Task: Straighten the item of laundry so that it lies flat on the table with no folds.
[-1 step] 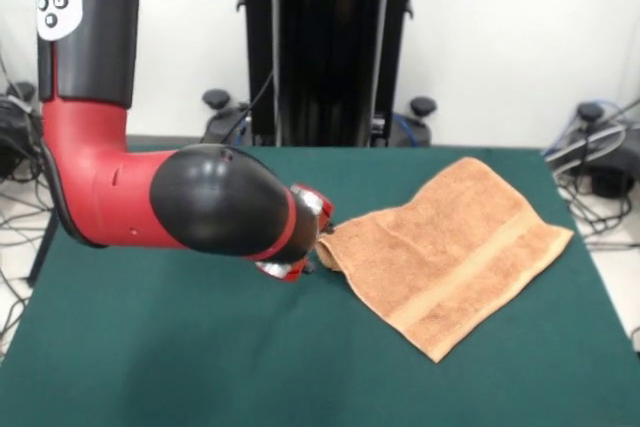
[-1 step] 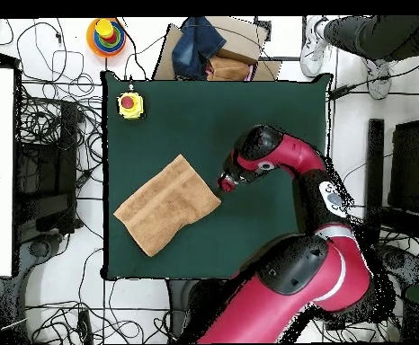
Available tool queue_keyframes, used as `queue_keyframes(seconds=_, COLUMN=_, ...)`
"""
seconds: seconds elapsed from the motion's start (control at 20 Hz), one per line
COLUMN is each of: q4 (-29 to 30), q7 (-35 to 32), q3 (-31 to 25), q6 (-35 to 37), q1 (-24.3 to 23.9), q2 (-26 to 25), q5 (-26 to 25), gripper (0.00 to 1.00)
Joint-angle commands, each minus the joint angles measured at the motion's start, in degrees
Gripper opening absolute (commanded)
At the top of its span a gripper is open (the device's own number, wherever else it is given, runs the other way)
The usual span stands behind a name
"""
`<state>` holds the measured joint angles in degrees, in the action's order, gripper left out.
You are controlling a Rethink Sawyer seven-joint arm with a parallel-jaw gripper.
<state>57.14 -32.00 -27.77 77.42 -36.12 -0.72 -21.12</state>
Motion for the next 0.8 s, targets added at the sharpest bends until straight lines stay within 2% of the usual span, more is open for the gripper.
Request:
queue_keyframes(seconds=0.05, q4=-4.48, q7=5.35, q3=-0.38, q6=0.77, q1=1.32, q2=-3.47, q5=-2.91, gripper=1.00)
queue_keyframes(seconds=0.35, q4=-6.96, q7=5.18, q3=-1.39, q6=-1.16, q1=2.09, q2=-8.13, q5=-1.99, gripper=1.00)
queue_keyframes(seconds=0.8, q4=-5.34, q7=3.59, q3=-2.61, q6=-2.87, q1=2.39, q2=-9.97, q5=-0.16, gripper=1.00)
